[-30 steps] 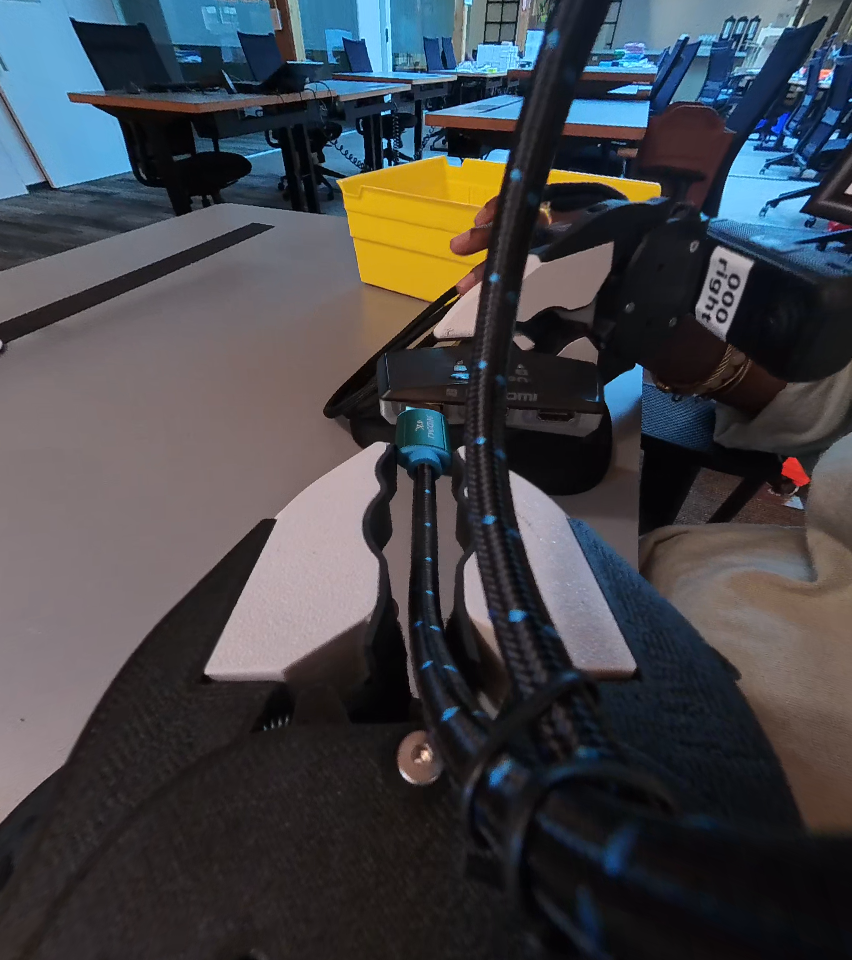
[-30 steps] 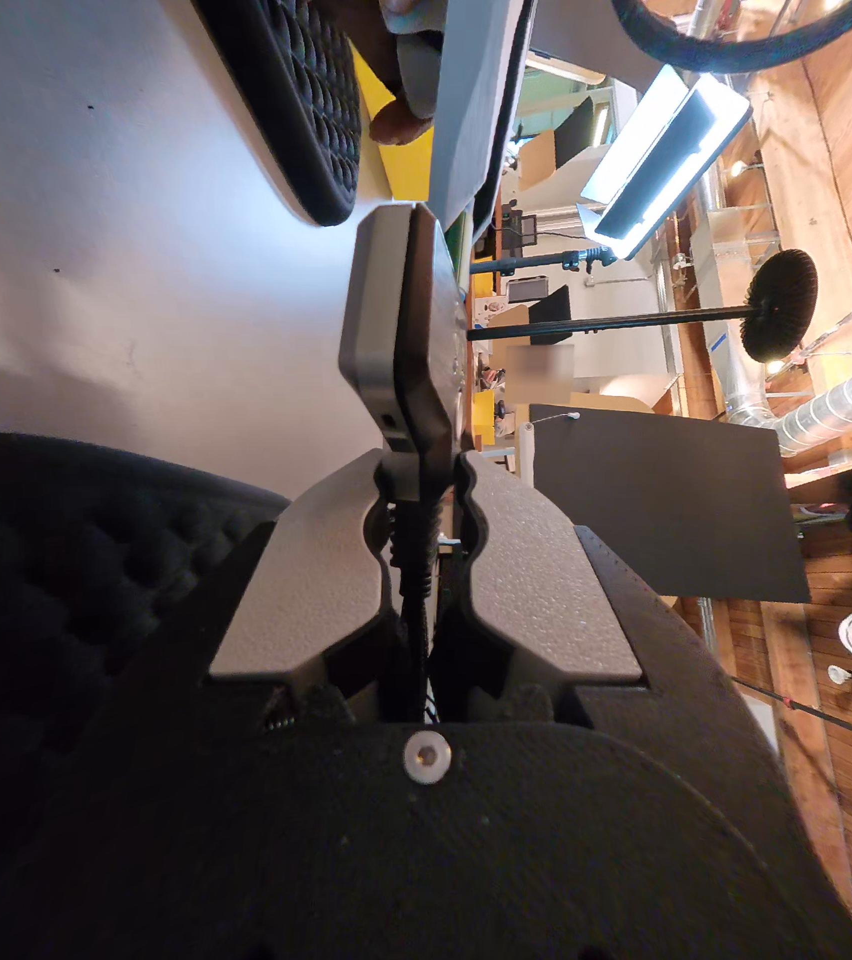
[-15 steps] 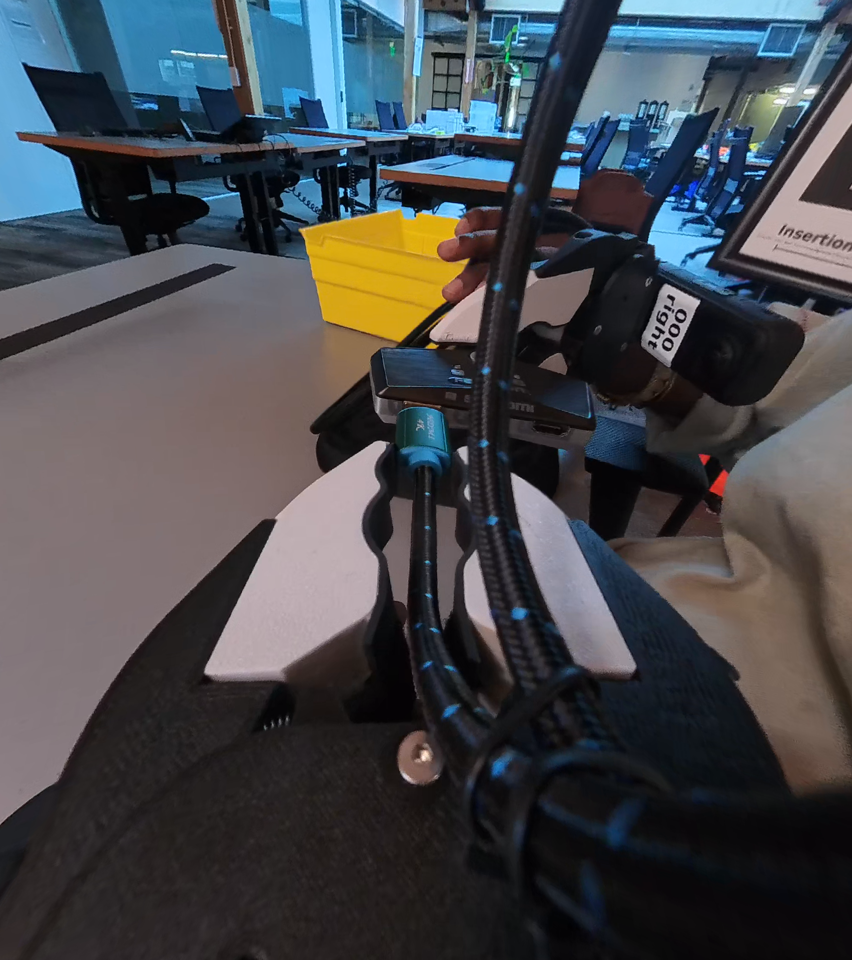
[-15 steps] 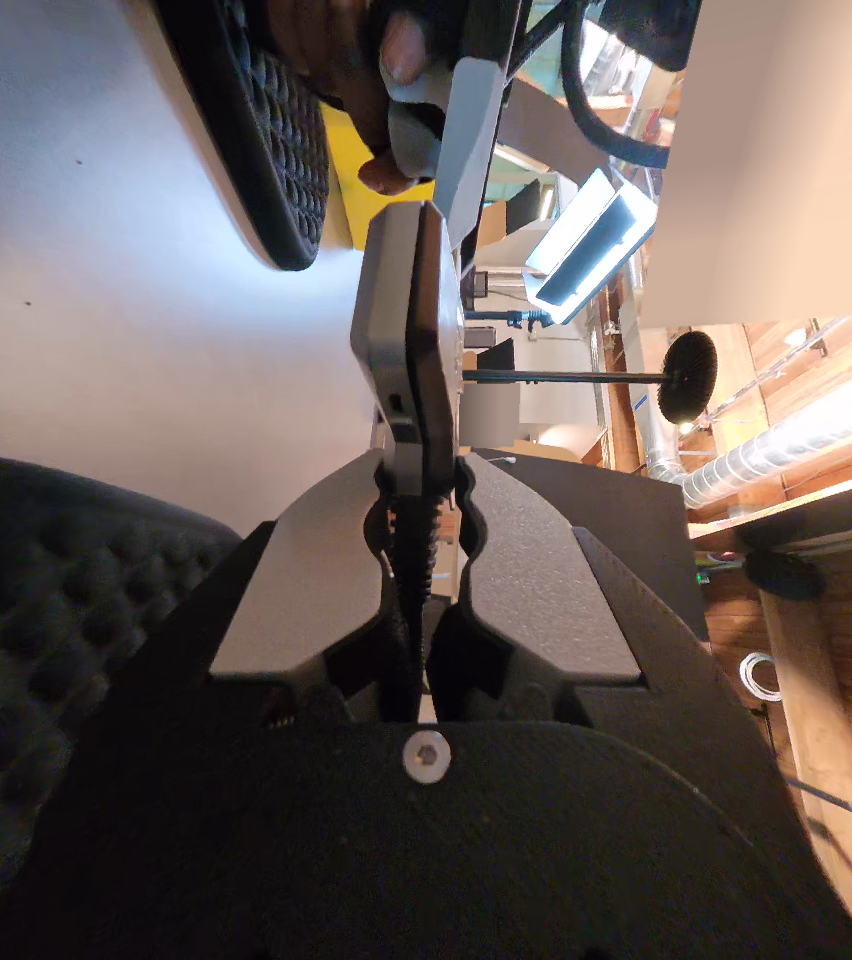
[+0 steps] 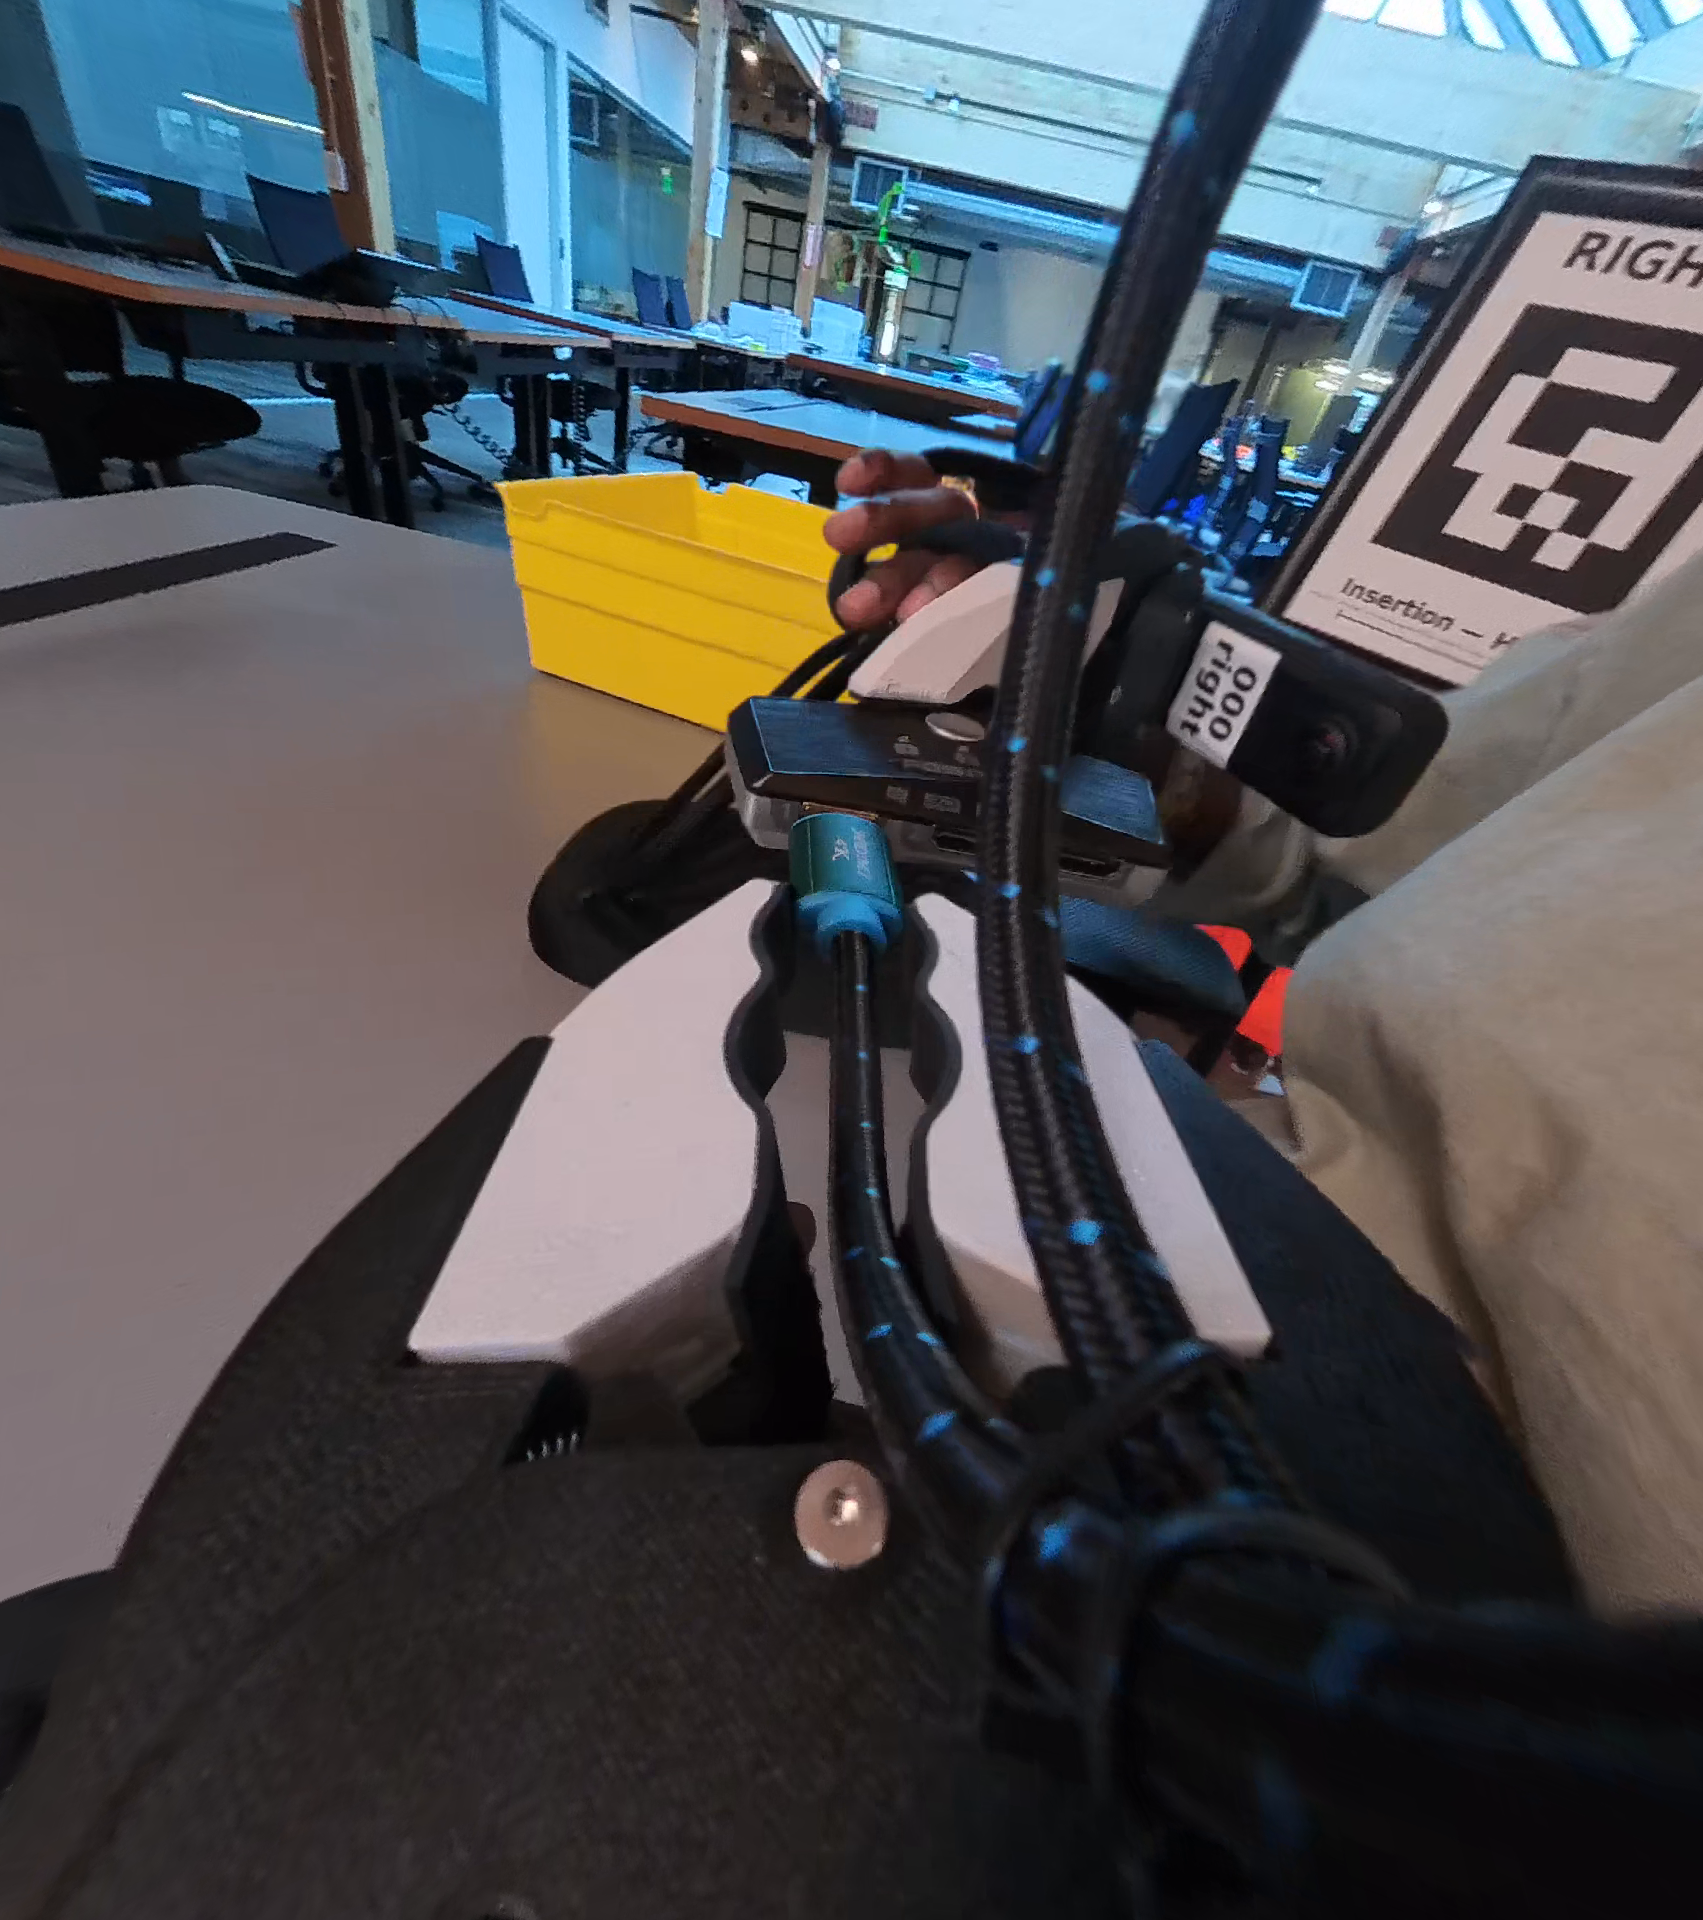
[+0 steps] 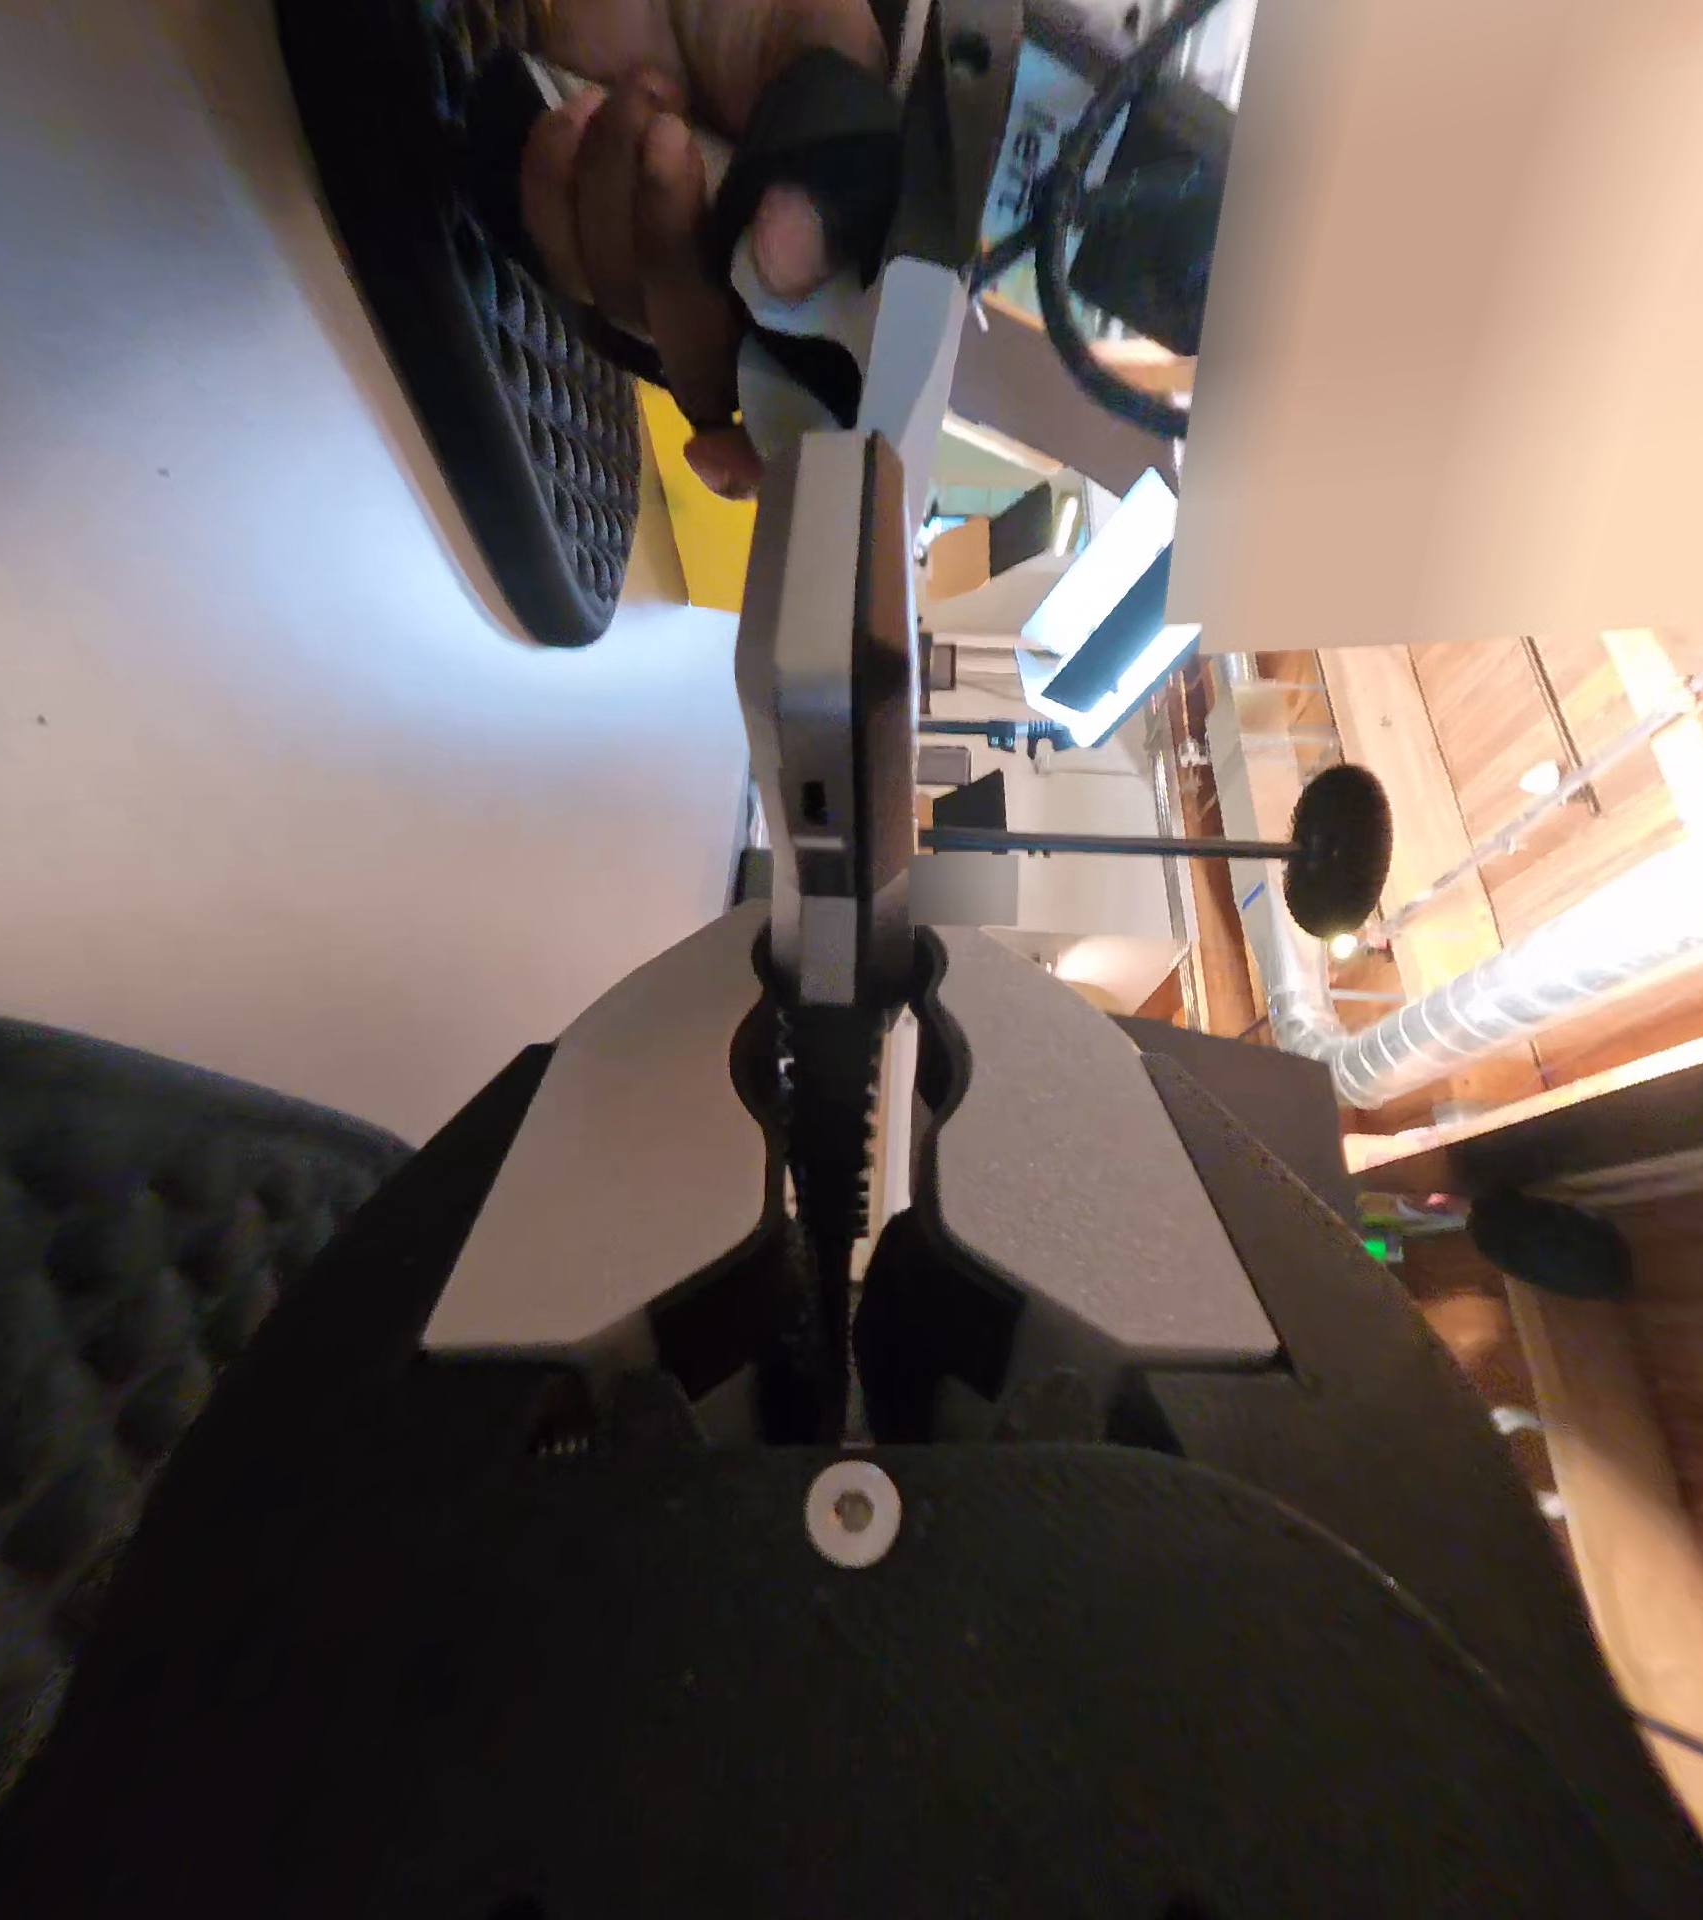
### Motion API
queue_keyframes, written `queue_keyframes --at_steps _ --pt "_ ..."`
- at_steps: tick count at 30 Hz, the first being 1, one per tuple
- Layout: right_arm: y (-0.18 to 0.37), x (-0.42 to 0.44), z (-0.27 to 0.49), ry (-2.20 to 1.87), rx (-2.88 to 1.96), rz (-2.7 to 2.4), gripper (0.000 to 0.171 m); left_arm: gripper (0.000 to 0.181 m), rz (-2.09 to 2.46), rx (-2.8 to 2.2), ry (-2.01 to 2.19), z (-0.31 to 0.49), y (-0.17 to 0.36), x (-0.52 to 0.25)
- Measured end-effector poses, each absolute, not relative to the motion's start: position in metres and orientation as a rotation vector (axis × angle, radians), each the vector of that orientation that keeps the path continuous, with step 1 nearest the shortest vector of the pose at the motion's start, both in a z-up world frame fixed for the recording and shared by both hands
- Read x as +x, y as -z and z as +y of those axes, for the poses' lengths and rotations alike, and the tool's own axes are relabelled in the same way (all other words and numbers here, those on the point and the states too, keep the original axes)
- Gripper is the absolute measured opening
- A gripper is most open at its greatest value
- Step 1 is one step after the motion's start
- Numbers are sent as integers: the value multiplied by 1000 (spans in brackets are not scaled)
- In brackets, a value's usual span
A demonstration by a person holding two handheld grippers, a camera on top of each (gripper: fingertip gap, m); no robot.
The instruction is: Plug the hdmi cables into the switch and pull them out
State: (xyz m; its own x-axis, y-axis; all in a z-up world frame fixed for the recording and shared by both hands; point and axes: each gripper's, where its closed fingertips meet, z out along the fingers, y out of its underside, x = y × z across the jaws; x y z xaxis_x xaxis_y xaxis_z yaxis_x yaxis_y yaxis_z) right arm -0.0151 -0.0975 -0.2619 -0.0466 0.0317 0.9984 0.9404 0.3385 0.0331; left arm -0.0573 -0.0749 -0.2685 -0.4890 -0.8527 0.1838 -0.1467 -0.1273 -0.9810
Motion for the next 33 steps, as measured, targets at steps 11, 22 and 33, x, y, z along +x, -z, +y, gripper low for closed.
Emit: queue_keyframes --at_steps 11,22,33 --pt "252 -30 -102 932 -888 -1548 22 21 1614 -1088 1720 -80 265 -62" --pt "250 -30 -97 977 -895 -1520 22 21 1552 -1123 1634 -71 264 -55" --pt "249 -18 -88 1012 -1012 -1383 23 40 1443 -1146 1591 -58 255 -47"
